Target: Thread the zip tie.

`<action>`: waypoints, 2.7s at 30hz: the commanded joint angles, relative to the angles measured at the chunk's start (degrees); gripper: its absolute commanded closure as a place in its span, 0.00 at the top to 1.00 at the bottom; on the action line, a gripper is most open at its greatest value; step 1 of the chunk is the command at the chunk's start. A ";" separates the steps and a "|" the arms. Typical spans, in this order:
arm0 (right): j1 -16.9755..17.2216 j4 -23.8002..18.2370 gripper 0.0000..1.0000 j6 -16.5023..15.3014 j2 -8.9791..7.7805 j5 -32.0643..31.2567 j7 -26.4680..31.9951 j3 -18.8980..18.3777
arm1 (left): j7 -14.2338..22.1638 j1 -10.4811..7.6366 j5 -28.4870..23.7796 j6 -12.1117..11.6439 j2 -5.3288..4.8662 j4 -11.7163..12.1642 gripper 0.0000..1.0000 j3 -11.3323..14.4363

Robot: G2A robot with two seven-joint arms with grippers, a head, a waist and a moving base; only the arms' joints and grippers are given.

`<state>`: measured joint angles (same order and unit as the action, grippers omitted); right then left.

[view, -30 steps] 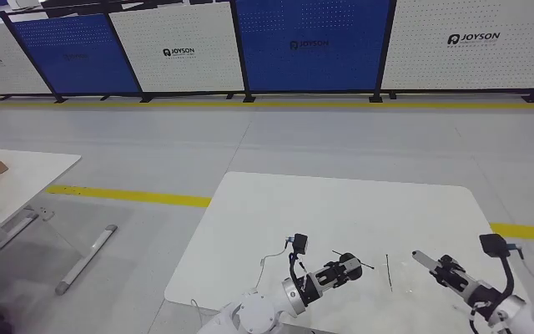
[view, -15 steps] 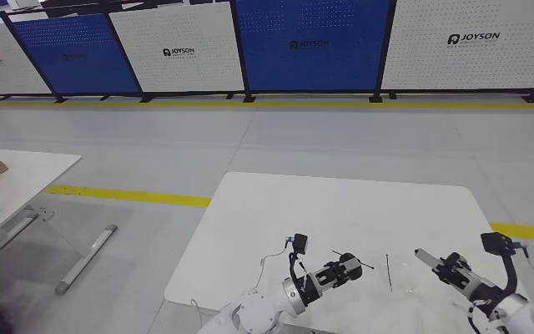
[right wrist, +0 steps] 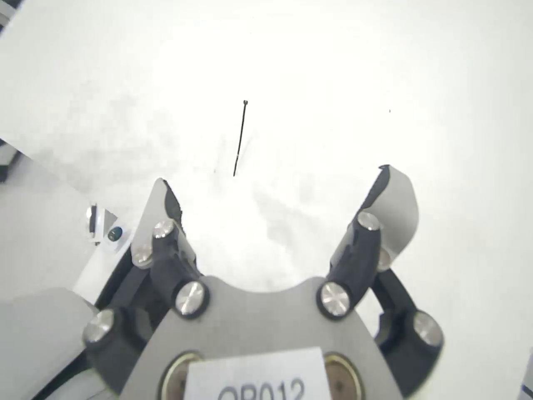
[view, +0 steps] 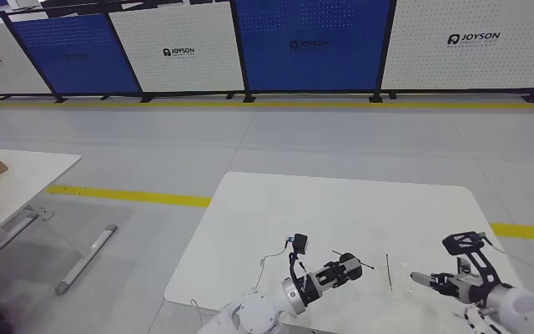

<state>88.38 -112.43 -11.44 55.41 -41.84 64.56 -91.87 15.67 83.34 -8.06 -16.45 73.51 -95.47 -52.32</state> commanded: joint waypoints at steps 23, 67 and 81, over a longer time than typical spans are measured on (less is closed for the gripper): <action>-9.58 6.02 1.00 -7.87 -0.93 11.99 10.76 3.33 | 0.00 0.00 0.00 0.00 0.00 0.00 0.00 0.00; -30.18 20.93 1.00 -7.54 -2.11 15.18 15.08 31.64 | 0.00 0.00 0.00 0.00 0.00 0.00 0.00 0.00; -28.65 20.97 1.00 -2.72 -2.53 19.76 12.72 29.39 | 0.00 0.00 0.00 0.00 0.00 0.00 0.00 0.00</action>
<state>59.55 -91.27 -15.57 52.99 -21.50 77.36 -62.16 15.67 83.34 -8.06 -16.45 73.51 -95.47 -52.32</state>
